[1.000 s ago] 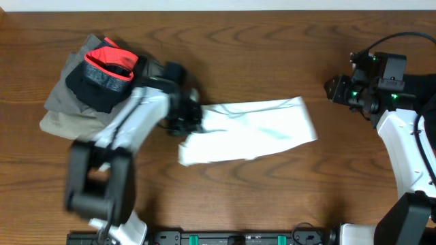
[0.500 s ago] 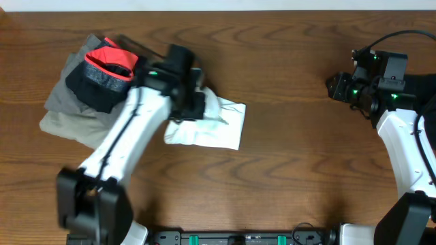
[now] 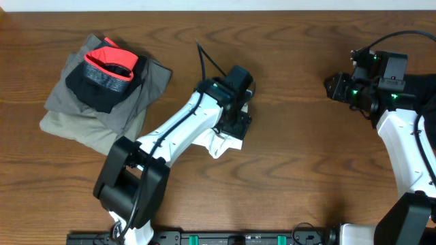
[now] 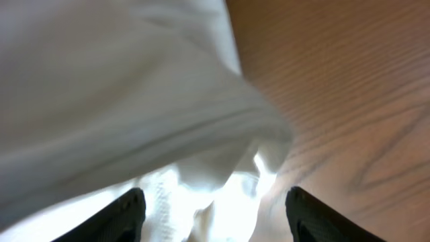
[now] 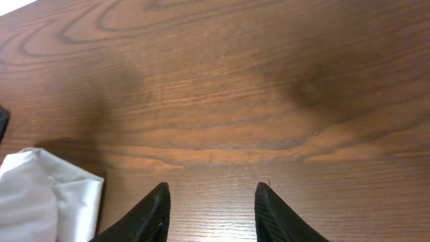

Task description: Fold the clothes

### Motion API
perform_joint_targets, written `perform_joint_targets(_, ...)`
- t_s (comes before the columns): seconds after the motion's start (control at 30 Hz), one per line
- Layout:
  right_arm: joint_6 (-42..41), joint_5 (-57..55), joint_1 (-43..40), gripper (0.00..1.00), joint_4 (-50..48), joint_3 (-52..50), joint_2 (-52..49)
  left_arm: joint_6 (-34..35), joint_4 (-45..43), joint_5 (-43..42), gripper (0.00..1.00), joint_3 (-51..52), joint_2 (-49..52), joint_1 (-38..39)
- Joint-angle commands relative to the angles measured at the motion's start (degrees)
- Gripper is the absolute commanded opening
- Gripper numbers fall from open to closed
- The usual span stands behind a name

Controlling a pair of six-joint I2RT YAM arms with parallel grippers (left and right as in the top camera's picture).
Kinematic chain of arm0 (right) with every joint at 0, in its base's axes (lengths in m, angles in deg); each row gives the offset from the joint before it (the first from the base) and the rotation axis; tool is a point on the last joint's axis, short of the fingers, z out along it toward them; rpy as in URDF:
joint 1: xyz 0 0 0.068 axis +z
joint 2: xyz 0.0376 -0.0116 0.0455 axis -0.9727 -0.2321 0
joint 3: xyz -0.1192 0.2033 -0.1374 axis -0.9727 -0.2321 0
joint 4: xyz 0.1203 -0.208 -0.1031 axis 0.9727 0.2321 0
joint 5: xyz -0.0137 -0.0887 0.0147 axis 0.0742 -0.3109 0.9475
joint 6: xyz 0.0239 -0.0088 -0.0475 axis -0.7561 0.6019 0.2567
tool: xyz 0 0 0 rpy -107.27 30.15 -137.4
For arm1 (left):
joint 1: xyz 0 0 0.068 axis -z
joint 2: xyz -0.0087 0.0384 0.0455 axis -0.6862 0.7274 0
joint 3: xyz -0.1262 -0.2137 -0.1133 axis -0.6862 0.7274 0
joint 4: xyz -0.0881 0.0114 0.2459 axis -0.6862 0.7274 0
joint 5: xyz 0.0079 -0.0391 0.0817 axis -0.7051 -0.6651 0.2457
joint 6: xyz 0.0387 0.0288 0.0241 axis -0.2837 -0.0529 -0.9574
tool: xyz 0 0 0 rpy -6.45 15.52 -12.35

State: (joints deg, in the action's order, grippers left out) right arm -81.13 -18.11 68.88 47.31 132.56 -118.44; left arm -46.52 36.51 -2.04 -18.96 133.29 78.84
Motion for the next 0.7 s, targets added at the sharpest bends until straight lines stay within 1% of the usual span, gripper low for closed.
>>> perform_joint_targets(0.0,0.26,2.95,-0.39,0.40,0.26,0.20,0.55,-0.55,3.39,6.10,0.72,-6.40,-5.77,-1.57)
perform_joint_targets(0.07,0.42,3.02,-0.02,0.41,0.76,0.20,0.55,-0.59,4.74,9.90,0.77,-7.87,-8.57,-2.73)
perform_joint_targets(0.13,1.03,3.02,0.70,0.41,1.31,0.20,0.55,-0.98,4.81,12.20,0.78,-8.00,-11.47,-4.33)
perform_joint_targets(0.17,1.11,2.99,1.11,0.41,1.55,0.20,0.55,-1.11,4.98,12.41,0.74,-8.00,-12.31,-5.09)
perform_joint_targets(0.2,1.20,2.97,1.62,0.42,1.64,0.20,0.55,-1.16,5.38,12.39,0.53,-7.98,-12.92,-6.12)
perform_joint_targets(0.27,2.05,2.95,2.62,0.42,1.73,0.17,0.55,-1.11,6.88,12.35,0.19,-7.76,-13.14,-8.28)
perform_joint_targets(0.3,2.21,2.89,3.10,0.42,1.70,0.17,0.55,-1.09,7.28,12.35,0.10,-6.99,-12.76,-9.33)
perform_joint_targets(0.33,2.19,2.78,3.45,0.42,1.68,0.17,0.55,-0.90,7.28,12.15,0.06,-6.08,-12.35,-10.19)
perform_joint_targets(0.43,2.19,2.73,4.04,0.42,1.49,0.17,0.55,-0.98,4.81,8.96,0.06,-2.99,-9.81,-12.04)
perform_joint_targets(0.57,2.14,2.75,4.09,0.42,1.46,0.17,0.50,-2.45,-2.38,6.16,0.06,0.22,-3.61,-12.39)
perform_joint_targets(0.67,2.14,2.78,4.09,0.42,1.60,0.17,0.50,-3.67,-6.91,4.90,0.06,0.44,1.57,-12.28)
